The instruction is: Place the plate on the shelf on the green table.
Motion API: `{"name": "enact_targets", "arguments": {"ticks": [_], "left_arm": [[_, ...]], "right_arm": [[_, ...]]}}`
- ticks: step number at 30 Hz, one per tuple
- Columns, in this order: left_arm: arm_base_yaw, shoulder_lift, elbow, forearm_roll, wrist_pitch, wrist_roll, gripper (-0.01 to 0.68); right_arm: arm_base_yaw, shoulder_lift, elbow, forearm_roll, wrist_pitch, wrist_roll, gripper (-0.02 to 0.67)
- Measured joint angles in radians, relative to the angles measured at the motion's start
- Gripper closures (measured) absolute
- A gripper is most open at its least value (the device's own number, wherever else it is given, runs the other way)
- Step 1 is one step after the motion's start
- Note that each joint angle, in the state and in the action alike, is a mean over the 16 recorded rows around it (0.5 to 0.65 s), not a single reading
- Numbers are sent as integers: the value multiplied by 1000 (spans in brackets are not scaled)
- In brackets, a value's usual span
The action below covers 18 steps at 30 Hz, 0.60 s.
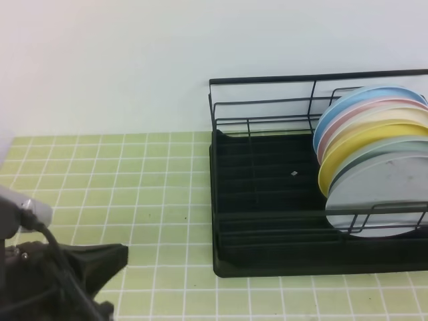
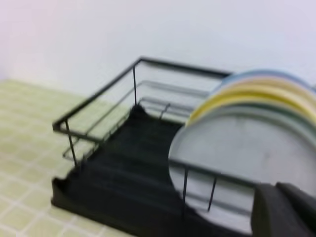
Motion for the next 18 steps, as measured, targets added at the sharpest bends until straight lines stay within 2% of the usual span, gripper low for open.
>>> {"name": "enact_targets", "arguments": {"ticks": [7, 18], "left_arm": [[0, -3, 53, -19, -66, 0, 673], [0, -1, 55, -23, -79, 7, 673]], "right_arm": [[0, -40, 59, 4, 19, -7, 652], [0, -43, 63, 7, 24, -6, 652]]}}
